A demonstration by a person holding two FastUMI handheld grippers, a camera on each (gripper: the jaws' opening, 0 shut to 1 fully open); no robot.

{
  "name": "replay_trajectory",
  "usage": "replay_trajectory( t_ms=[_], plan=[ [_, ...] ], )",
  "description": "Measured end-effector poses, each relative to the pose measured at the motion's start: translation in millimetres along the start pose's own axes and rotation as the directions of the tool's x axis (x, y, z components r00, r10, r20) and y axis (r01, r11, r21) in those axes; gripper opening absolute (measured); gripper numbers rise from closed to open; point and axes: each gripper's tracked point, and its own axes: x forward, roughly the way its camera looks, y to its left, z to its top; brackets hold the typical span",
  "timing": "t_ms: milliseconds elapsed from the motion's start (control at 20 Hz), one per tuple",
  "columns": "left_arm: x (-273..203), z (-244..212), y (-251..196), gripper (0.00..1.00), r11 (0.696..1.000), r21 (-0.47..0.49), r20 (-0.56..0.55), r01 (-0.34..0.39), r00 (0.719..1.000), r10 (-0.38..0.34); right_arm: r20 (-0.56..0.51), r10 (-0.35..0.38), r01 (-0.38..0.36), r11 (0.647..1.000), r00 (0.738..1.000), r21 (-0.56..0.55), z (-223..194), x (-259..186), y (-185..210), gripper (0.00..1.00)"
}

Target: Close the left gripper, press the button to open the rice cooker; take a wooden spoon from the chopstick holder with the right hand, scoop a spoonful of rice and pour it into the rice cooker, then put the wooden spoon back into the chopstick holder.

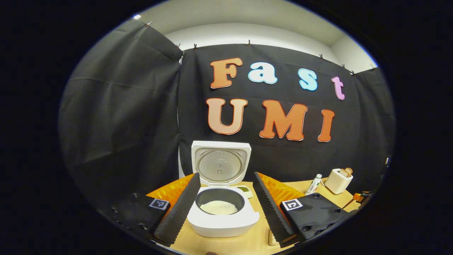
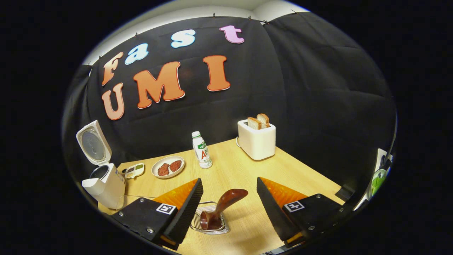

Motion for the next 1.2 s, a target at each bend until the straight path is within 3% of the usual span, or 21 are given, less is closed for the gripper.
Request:
replay_trajectory(
  t_ms=[200, 300, 450, 650, 900, 1200],
  plan=[
    [-4, 5, 1, 1.00, 1.000, 0.004, 0.030, -0.030, 0.999, 0.029, -0.057, 0.053, -0.048, 0.995, 0.997, 0.091, -18, 12, 4, 0.88],
    [-4, 4, -3, 1.00, 1.000, 0.014, 0.027, -0.022, 0.999, 0.021, -0.078, 0.075, -0.064, 0.989, 0.994, 0.134, -27, 18, 6, 0.78],
    [-3, 2, -5, 1.00, 0.999, 0.051, 0.020, -0.020, 1.000, 0.019, -0.085, 0.107, -0.087, 0.972, 0.991, 0.217, -30, 20, 11, 0.54],
    [-4, 2, -5, 1.00, 0.997, 0.073, 0.020, -0.009, 1.000, 0.007, -0.068, 0.163, -0.134, 0.940, 0.984, 0.315, -29, 15, 32, 0.34],
    [-5, 10, 10, 1.00, 0.998, 0.056, 0.039, -0.026, 0.999, 0.024, -0.055, 0.171, -0.153, 0.958, 0.984, 0.241, -17, 9, 55, 0.18],
    [-4, 6, 31, 1.00, 0.998, 0.050, 0.028, -0.026, 0.999, 0.024, 0.020, 0.153, -0.154, 0.981, 0.988, 0.122, 33, -26, 76, 0.18]
  ],
)
